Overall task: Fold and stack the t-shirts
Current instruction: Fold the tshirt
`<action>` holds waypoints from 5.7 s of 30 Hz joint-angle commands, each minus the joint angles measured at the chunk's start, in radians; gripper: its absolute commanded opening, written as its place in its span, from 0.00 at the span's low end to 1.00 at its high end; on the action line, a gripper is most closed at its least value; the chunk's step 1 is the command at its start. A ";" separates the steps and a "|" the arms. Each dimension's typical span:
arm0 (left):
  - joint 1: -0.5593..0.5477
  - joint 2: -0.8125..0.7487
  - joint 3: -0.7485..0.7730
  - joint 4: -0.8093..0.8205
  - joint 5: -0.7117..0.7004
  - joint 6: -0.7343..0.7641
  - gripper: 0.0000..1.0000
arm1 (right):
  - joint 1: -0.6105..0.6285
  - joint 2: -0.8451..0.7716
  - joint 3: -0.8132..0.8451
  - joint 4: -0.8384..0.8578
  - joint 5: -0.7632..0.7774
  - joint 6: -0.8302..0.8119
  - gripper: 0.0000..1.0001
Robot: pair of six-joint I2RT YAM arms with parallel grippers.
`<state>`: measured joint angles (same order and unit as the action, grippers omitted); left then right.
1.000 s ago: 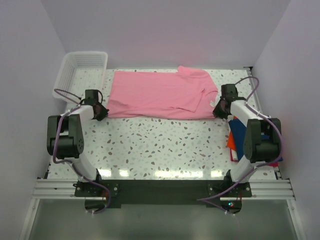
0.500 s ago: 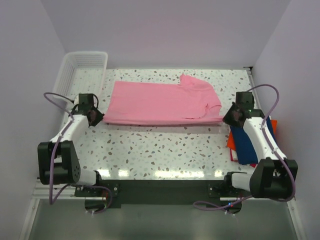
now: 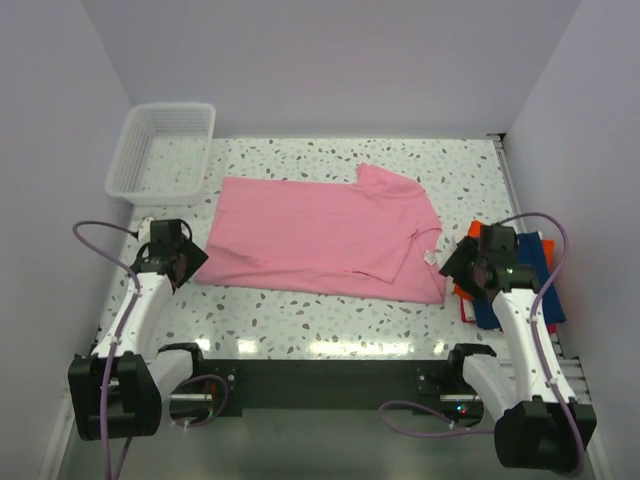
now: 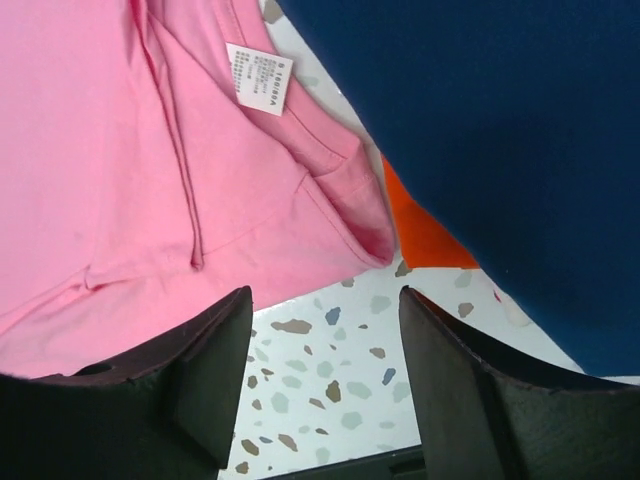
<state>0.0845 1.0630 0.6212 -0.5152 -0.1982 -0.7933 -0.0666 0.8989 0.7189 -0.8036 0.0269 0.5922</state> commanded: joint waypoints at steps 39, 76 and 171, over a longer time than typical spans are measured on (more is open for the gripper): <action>-0.158 0.522 0.298 0.155 -0.104 -0.020 0.30 | 0.232 0.675 0.326 0.414 0.022 -0.045 0.54; -0.157 0.535 0.284 0.170 -0.098 0.012 0.00 | 0.269 0.788 0.336 0.435 0.074 -0.011 0.13; -0.111 0.150 0.250 0.172 0.276 0.247 0.47 | 0.398 0.614 0.085 0.521 0.027 0.063 0.45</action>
<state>-0.0227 1.2274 0.8684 -0.3397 0.0601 -0.5835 0.3164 1.5051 0.8093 -0.3244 0.0353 0.6277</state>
